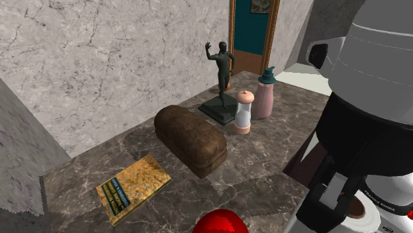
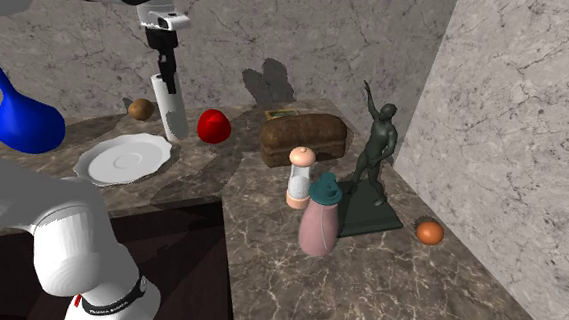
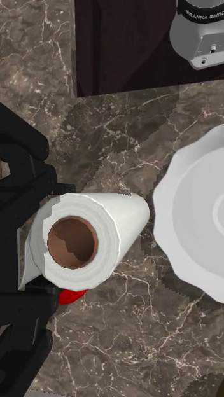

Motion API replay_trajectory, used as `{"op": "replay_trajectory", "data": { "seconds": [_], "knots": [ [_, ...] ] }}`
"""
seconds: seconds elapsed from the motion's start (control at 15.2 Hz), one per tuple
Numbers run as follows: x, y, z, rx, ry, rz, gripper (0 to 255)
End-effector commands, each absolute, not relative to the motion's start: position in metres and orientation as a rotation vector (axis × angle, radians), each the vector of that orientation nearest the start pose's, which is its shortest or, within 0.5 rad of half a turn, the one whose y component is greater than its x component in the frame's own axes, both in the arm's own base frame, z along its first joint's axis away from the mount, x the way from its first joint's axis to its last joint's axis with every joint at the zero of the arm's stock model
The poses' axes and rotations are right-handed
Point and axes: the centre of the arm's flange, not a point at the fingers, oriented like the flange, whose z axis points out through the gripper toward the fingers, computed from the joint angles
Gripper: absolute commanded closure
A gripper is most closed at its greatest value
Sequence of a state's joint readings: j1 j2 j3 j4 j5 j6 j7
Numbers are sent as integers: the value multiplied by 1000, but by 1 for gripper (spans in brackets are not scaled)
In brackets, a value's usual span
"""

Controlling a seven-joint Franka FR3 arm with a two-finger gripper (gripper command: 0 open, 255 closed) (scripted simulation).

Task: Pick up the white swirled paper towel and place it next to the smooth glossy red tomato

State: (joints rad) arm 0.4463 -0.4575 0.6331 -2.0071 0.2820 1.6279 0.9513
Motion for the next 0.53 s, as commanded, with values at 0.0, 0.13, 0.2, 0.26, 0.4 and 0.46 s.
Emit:
{"op": "replay_trajectory", "data": {
  "seconds": [0.0,0.13,0.2,0.26,0.4,0.46],
  "knots": [
    [139,425,586,-3129,-95,21,255],
    [139,425,576,-3129,-95,21,255],
    [139,425,570,-3129,-95,21,255],
    [139,425,565,-3129,-95,21,255],
    [139,425,554,-3129,-95,21,255],
    [139,425,549,-3129,-95,21,255]
  ]
}}
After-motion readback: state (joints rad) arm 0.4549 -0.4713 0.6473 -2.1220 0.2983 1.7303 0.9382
